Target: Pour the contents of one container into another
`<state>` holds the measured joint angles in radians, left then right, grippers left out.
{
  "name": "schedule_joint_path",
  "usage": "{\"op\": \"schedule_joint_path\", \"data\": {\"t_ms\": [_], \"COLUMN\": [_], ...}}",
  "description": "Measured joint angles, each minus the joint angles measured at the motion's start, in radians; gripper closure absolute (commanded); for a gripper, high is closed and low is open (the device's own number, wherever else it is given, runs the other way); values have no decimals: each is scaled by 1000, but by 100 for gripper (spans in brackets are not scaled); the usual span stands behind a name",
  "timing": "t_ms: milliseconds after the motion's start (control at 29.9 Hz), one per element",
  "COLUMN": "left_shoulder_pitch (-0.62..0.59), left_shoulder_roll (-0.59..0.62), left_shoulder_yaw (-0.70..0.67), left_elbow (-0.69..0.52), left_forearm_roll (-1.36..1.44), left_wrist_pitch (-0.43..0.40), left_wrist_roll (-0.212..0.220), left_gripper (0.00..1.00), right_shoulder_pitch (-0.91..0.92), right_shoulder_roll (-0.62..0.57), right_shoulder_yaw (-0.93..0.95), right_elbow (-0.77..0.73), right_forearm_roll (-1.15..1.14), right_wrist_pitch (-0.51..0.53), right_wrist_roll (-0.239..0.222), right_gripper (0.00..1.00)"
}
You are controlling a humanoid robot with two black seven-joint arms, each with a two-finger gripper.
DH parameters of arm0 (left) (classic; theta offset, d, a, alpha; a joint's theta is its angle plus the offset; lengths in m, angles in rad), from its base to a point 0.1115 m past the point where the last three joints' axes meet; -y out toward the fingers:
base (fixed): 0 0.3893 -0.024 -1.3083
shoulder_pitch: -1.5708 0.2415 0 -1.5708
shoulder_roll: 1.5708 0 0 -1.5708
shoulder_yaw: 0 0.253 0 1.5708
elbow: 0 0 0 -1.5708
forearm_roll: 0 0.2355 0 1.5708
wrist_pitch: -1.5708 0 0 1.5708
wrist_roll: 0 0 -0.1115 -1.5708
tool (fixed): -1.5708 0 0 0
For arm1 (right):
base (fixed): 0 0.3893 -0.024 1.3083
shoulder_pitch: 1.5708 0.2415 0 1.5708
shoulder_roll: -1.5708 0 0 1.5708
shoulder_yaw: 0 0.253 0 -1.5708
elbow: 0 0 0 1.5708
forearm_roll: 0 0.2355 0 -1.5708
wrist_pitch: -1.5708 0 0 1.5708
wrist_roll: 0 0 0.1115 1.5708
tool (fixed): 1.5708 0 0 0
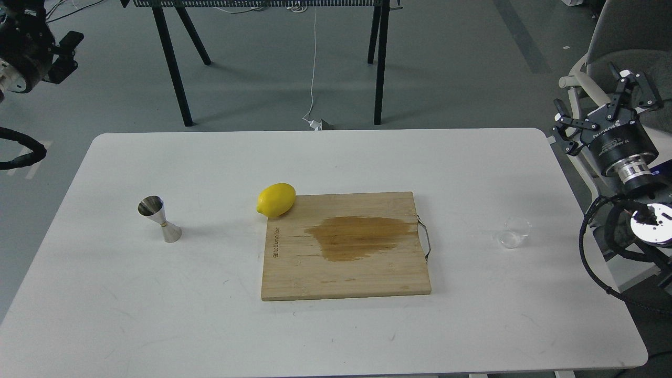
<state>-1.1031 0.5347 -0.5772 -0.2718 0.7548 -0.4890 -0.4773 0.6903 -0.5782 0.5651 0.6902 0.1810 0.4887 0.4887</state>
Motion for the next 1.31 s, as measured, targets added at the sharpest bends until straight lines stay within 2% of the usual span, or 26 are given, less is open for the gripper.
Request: {"op": "schedule_joint_path", "data": {"t_ms": [234,435,603,804,938,1139,1306], "left_shoulder_pitch": [0,5,5,10,15,76,96], "left_shoulder_roll": [-22,-21,10,99,114,108,121], "left_shoulder_yaw": [47,200,317,350,354,355,355], "left_elbow": [1,-13,-84,-239,-278,-344,-398], "left_forearm_roll": [34,41,42,70,164,274,333], "left_wrist_pitch": [1,1,0,0,5,164,361], "left_wrist_roll": [-11,-12,-12,-12,-12,-12,-12], "left_gripper": [0,0,0,0,0,0,0], "right_shoulder_pitch": [-3,-13,-20,-32,-40,-43,-45], "right_shoulder_roll": [0,0,0,0,0,0,0], "right_shoulder_yaw": [-5,-6,-6,-5,-5,-4,-4], "right_elbow": [-1,-2,-3,-2,-2,-2,-3], "right_forearm_roll": [0,-1,-2,-2,-2,-2,-2], "right_wrist_pitch": [0,0,0,0,0,0,0], "right_wrist_roll": [0,0,0,0,0,0,0], "right_gripper": [1,1,1,1,1,1,1]}}
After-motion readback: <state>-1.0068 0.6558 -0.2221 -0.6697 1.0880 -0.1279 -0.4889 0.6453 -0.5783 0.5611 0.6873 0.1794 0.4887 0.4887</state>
